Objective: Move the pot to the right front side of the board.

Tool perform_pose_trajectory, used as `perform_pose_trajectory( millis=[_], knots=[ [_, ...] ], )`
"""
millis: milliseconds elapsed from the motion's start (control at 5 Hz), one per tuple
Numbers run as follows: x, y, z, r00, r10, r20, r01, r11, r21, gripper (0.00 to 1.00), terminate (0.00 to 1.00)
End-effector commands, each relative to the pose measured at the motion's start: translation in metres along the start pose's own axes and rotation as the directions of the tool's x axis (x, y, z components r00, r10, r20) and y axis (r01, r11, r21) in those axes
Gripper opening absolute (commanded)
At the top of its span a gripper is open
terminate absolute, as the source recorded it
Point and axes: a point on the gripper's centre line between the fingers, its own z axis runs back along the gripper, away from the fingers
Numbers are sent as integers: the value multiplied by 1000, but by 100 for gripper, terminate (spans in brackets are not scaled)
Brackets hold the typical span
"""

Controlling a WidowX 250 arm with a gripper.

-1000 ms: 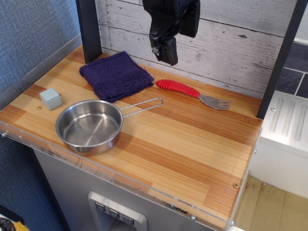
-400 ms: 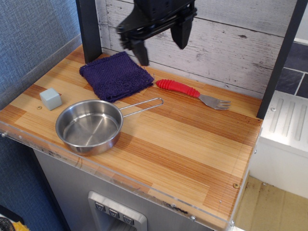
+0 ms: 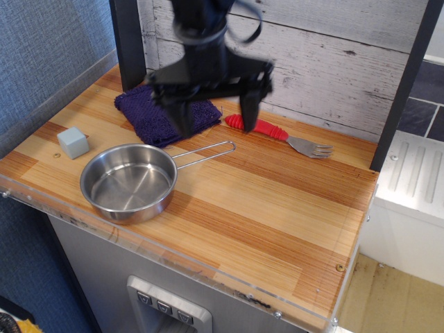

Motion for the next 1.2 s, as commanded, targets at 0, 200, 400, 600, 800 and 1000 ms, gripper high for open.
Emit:
perform_pose_trajectory(
  millis=[0, 200, 400, 600, 800, 1000],
  knots=[
    [-7, 23, -2, 976, -215, 27, 209, 968, 135, 100, 0],
    [-11, 30, -14, 973, -229, 21, 223, 961, 162, 100, 0],
    [-5, 30, -29, 965, -259, 30, 247, 946, 210, 100, 0],
    [-10, 38, -43, 970, -244, -1, 238, 944, 229, 100, 0],
    [-10, 43, -52, 972, -235, -13, 231, 942, 242, 100, 0],
    [-14, 53, -54, 977, -211, -12, 206, 940, 272, 100, 0]
  ],
)
